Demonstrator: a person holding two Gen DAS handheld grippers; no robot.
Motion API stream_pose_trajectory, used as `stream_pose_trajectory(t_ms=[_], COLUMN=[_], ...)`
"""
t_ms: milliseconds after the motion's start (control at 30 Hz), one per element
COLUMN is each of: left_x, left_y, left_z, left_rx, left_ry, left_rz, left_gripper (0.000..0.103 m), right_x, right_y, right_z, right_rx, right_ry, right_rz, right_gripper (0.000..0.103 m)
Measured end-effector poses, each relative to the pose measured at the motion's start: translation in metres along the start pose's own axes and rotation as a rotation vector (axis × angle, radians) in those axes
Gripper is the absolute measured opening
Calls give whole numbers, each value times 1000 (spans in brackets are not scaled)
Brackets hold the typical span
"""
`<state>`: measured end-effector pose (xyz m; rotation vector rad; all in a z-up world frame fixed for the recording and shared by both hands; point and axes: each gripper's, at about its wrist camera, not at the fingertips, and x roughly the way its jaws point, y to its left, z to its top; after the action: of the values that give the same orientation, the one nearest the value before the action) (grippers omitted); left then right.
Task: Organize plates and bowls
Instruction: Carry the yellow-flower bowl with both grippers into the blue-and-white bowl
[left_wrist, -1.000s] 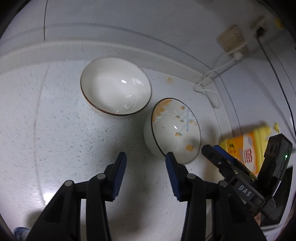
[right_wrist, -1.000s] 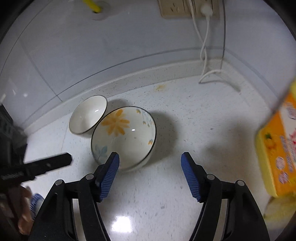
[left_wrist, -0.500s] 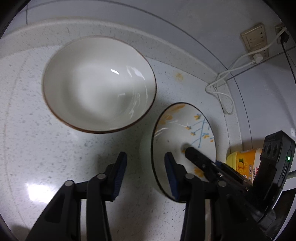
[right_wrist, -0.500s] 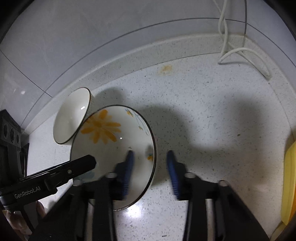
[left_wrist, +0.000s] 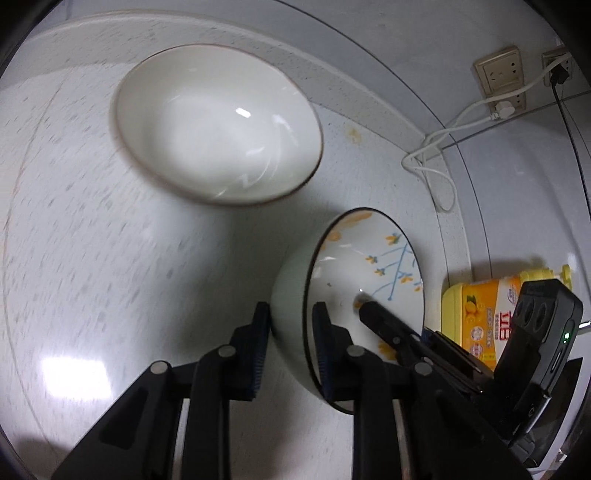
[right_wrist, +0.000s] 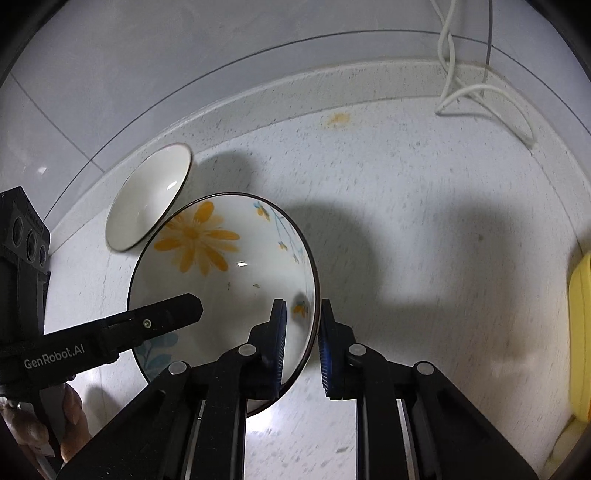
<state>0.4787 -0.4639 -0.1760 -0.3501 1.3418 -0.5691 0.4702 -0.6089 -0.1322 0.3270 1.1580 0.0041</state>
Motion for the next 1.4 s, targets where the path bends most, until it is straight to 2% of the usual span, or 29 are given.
stream_pose_trajectory(t_ms=[133,367,633,833,1033,1200,1400], left_x=[-23,-87,-178,-232,-236,-217,-190], left_y=[6,22,65,119,165,179,188], left_z=[-22,-65,-117,-160,-182,-186,-189], left_rx=[7,39,71,69,33,21,10], left_ry=[-8,-61,-123,-142,-123,-105,-44], left_rz=[5,23,34,44,81,81,114], left_gripper=[22,22,22,22,20,20,19], right_x=[-11,-45,-83,-92,-69,-53,-41], right_y=[13,54,122,179,223,225,220], right_z=[-18,-60,-108,-147,-181,-192,-197], right_rx=[1,-20,-77,-110,-147,-126,-120], right_ry=[-2,-30,-64,-57,25,61,91], right_rz=[3,36,81,129,149,134,122], right_gripper=[15,15,15,15,15,15,15])
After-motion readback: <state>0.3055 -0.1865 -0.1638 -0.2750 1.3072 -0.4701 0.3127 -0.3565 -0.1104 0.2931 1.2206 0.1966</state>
